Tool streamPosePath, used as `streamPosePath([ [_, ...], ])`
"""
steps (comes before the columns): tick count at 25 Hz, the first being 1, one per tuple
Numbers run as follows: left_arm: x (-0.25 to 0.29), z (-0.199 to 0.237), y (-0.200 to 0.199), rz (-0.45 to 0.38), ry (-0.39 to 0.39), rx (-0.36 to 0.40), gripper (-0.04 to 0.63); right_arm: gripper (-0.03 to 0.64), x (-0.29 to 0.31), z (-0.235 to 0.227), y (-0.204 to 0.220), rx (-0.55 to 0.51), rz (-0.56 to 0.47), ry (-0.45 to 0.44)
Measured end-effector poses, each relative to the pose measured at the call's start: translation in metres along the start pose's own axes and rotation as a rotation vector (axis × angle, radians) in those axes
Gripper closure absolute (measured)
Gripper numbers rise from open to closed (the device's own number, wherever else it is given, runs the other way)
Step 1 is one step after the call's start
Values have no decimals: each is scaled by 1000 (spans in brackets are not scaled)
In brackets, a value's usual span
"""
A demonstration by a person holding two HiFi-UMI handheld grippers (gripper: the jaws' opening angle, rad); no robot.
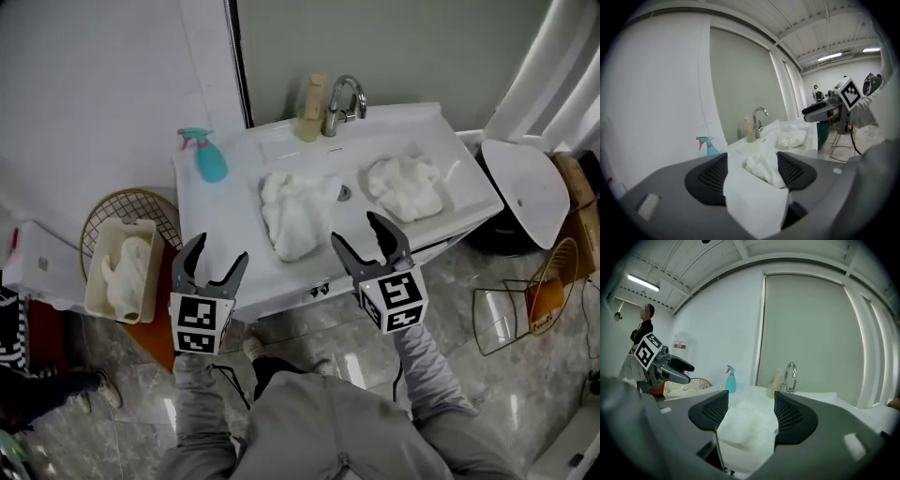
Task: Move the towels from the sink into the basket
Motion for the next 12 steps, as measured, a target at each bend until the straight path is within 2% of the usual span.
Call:
streamPosePath([
  [5,36,-46,-6,67,111,45,210,330,-27,-35,21,8,56,3],
  [8,63,-63,-1,111,165,61,210,328,-24,-48,38,-1,111,-35],
  [12,105,-73,8,158,198,63,210,318,2,-70,57,-23,169,-104],
])
Point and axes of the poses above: the fingertips, and each gripper's own axes: x forward along the fingers, z to its left, y out of its underside, the point moved 6 cm from there along -x, backward along the fingers, and after that the axes turned 8 degrees about -z, right-handed, at the moved point
